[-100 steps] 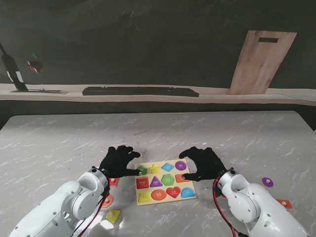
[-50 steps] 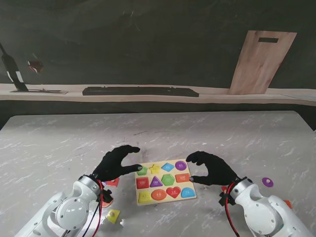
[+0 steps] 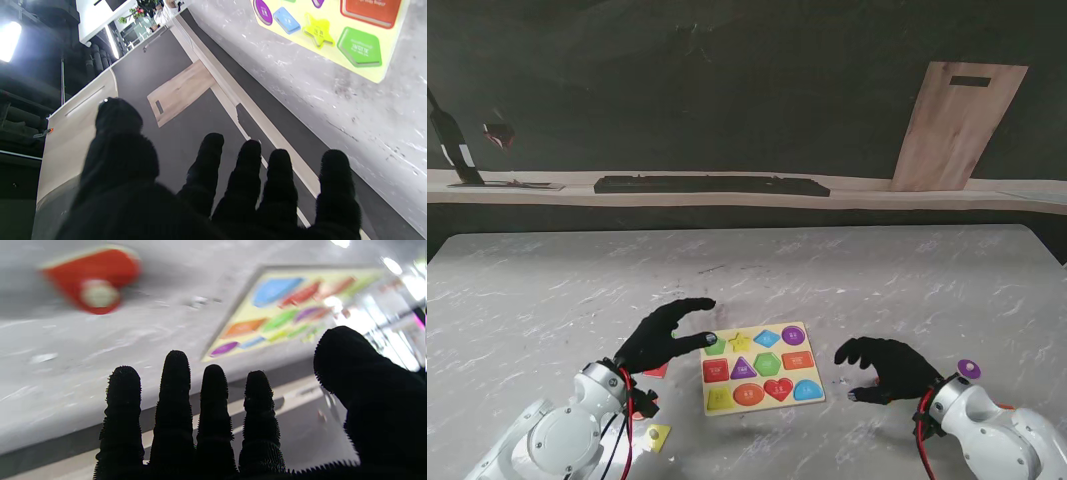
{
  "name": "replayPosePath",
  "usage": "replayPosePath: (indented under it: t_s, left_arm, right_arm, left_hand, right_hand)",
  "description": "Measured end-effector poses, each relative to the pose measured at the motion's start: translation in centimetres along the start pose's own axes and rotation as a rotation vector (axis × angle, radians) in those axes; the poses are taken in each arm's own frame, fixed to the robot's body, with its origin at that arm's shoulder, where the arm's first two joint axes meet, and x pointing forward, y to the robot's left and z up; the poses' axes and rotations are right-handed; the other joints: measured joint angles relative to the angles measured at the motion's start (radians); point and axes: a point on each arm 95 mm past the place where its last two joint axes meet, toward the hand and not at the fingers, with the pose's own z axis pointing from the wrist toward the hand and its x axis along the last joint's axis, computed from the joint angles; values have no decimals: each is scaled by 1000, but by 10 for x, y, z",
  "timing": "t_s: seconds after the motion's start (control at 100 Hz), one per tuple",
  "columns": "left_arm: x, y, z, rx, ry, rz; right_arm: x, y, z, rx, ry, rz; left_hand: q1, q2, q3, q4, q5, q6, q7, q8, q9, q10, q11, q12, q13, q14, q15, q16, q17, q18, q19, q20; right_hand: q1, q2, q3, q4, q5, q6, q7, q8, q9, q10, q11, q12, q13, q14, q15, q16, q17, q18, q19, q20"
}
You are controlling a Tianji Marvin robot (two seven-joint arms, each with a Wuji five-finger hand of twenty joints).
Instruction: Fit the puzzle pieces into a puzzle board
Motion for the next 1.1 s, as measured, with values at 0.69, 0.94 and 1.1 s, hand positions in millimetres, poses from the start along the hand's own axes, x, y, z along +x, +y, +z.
replayPosePath:
  t_s: [0.69,0.94,1.1]
  left_arm:
    - [-1,-2,3,-70,17,10]
    - [-2,-2,4,-63,0,21]
    - [-5,-2,7,-61,-24,29]
  right_arm:
    - [-65,20,-2,64,42,-382]
    - [-65,14,4,63,55,-379]
    - [-67,9,6,62,62,-400]
  left_hand:
    - [0,-11,0,0,10,-4,-15,0,24,-5,-24,9,69,1,-24,13,9,0,-14,14]
    - [0,-11,0,0,18,-4,-15,0,24,-6,-24,11,69,1,-24,14,10,0,-15,23]
    - [0,-11,0,0,21,-4,-17,0,24,-6,-25,11,68,1,-38,14,10,0,-25,23]
  right_hand:
    - [139,-75,163,-3,150,-233,115,30,126,-75,91,38,70,-72,135,59,57,-26,14,32]
    - [177,-97,173,-98,203,-274,174,4,188,-99,141,58,93,-87,217,104,72,-37,28,32]
    - [177,-98,173,-112,203,-283,193,-25,210,-101,157,38,94,-95,242,123,77,-37,31,32]
